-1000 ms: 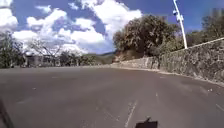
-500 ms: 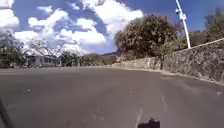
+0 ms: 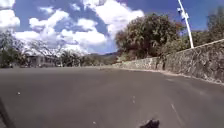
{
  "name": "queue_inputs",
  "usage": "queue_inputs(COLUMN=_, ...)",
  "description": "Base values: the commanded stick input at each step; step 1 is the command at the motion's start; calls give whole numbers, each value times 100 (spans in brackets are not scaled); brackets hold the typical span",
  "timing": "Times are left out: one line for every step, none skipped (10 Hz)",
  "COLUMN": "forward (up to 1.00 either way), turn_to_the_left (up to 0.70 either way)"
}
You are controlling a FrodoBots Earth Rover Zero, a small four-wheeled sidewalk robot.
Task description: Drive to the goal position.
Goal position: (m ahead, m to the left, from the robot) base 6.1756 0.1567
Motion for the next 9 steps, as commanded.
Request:
queue_inputs(forward=50, turn_to_the_left=0)
queue_inputs(forward=50, turn_to_the_left=0)
queue_inputs(forward=50, turn_to_the_left=0)
queue_inputs(forward=50, turn_to_the_left=0)
queue_inputs(forward=50, turn_to_the_left=0)
queue_inputs(forward=50, turn_to_the_left=0)
queue_inputs(forward=50, turn_to_the_left=0)
queue_inputs(forward=50, turn_to_the_left=0)
queue_inputs(forward=50, turn_to_the_left=0)
